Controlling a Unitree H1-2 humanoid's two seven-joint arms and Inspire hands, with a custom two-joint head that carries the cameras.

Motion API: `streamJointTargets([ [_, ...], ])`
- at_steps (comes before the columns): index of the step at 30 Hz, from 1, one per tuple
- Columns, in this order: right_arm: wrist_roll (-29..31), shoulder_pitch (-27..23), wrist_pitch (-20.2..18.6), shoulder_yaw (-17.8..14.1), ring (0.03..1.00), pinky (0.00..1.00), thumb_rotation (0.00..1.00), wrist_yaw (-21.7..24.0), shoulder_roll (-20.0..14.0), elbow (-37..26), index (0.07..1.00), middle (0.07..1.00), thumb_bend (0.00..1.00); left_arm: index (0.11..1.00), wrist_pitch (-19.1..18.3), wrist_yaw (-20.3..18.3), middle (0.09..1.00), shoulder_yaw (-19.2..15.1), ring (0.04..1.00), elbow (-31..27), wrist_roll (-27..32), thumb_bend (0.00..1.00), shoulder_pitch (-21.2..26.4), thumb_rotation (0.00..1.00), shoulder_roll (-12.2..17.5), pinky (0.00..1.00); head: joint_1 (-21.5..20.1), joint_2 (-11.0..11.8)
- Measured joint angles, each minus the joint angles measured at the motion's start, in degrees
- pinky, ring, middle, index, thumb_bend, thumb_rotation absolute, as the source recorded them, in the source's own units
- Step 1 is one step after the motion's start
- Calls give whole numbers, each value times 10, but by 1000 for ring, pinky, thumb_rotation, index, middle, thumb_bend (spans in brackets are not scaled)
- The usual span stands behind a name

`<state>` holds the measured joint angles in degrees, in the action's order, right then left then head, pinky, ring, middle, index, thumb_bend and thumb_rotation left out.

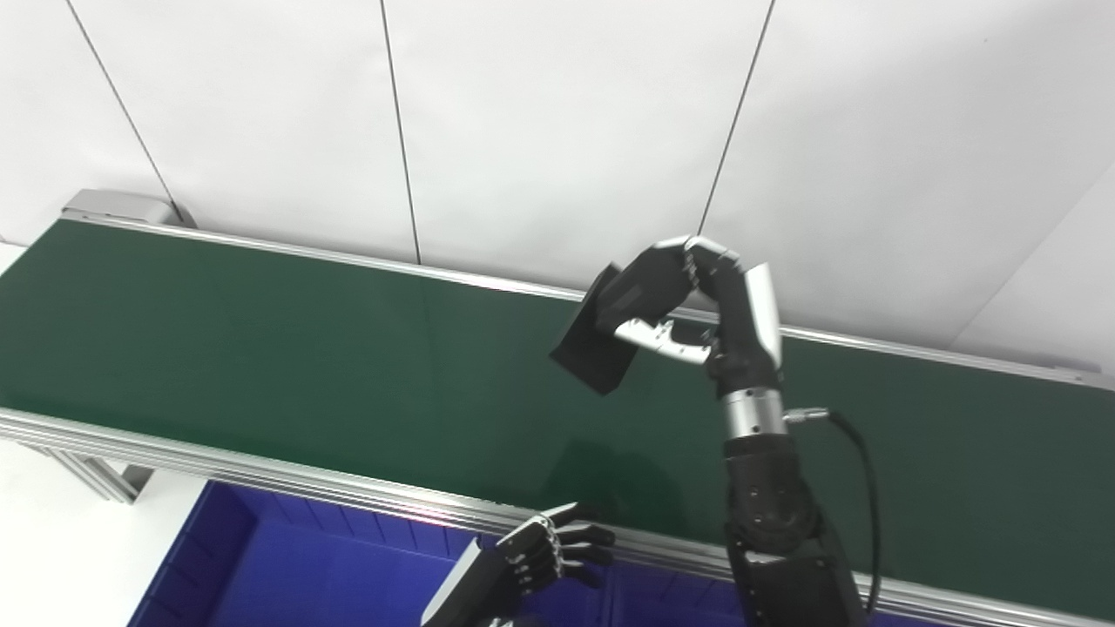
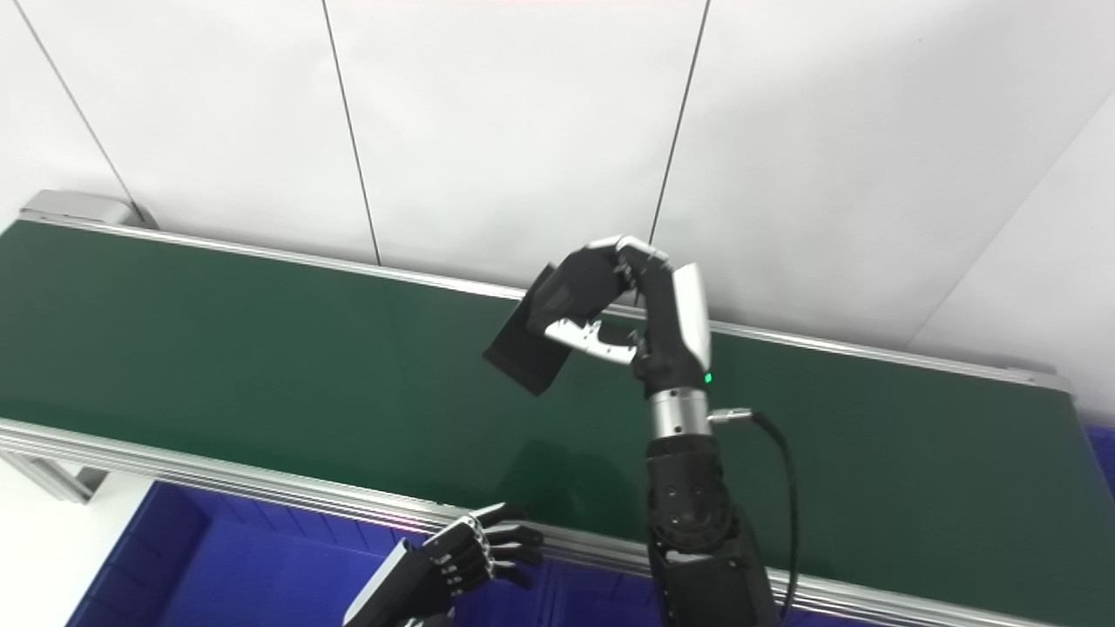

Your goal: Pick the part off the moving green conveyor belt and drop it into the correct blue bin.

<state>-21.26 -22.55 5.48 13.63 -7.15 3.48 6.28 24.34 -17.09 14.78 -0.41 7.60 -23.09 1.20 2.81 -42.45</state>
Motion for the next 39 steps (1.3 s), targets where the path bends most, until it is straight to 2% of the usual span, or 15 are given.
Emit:
streamJointTargets([
  [9, -3, 29, -52, -14, 413, 359, 0, 40, -15, -120, 514, 517, 515, 833, 0, 0, 773, -8, 721, 0, 18, 873, 5, 708, 10, 636, -57, -13],
  [13, -6, 35, -78, -28, 418, 367, 0, 52, -24, -167, 512, 513, 516, 835, 0, 0, 772, -13, 719, 0, 19, 865, 10, 723, 21, 638, -109, -32],
  [17, 2, 47, -100, -40, 415, 345, 0, 67, -30, -204, 511, 518, 515, 834, 0, 0, 768, -21, 715, 0, 20, 864, 15, 735, 28, 634, -123, -36],
  [21, 2, 73, -114, -44, 431, 379, 0, 75, -41, -241, 499, 508, 518, 831, 0, -2, 765, -29, 711, 0, 26, 855, 18, 742, 37, 632, -147, -45],
  [33, 0, 151, -118, -73, 422, 370, 0, 83, -62, -314, 504, 510, 517, 822, -1, -11, 761, -35, 708, 0, 38, 876, 22, 727, 45, 628, -163, -50],
  [39, 17, 207, -119, -91, 438, 404, 0, 83, -63, -348, 497, 505, 518, 828, -4, -16, 763, -40, 711, 0, 52, 873, 24, 720, 49, 634, -183, -48],
])
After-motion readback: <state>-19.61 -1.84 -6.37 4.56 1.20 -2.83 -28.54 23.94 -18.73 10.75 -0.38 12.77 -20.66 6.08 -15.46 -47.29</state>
